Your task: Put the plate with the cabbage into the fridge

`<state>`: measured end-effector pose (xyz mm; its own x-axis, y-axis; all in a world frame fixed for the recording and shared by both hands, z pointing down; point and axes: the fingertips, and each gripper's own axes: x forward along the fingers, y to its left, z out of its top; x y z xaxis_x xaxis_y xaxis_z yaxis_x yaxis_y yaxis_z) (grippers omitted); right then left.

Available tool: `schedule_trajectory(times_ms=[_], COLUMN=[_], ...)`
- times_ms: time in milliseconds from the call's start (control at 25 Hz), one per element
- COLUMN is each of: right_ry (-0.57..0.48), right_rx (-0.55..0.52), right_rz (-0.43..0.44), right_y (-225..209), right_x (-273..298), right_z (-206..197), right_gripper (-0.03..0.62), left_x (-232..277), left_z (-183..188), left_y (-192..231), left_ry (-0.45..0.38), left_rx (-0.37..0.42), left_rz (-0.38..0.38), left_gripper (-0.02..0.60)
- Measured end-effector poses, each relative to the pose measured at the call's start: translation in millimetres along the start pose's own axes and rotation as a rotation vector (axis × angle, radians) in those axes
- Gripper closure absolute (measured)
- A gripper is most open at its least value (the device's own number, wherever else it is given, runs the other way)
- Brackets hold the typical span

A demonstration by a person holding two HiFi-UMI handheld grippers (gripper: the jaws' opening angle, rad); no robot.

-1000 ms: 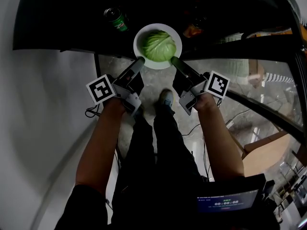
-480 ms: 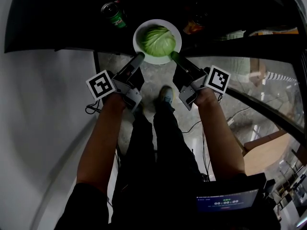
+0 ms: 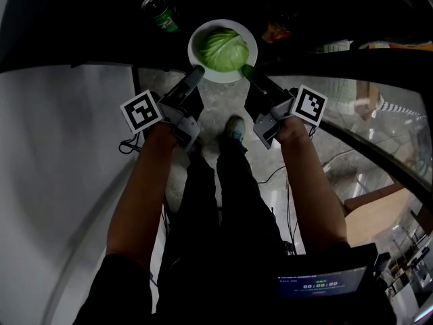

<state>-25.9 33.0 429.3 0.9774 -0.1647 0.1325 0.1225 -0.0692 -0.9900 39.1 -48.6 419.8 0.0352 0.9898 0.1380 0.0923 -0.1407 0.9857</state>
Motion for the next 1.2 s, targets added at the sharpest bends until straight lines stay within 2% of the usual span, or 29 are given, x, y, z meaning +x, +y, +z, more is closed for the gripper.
schedule_trajectory(times_ms=[1200], right_ry=[-0.015], right_rx=[-0.015], right_rz=[-0.003], right_y=[-3.8], right_x=[5.9], right_z=[5.7], right_gripper=[0.579], left_x=[3.1], left_z=[3.4], left_y=[5.5], left_ry=[-0.041], left_rx=[-0.04], left_rz=[0.01], left_gripper=[0.571])
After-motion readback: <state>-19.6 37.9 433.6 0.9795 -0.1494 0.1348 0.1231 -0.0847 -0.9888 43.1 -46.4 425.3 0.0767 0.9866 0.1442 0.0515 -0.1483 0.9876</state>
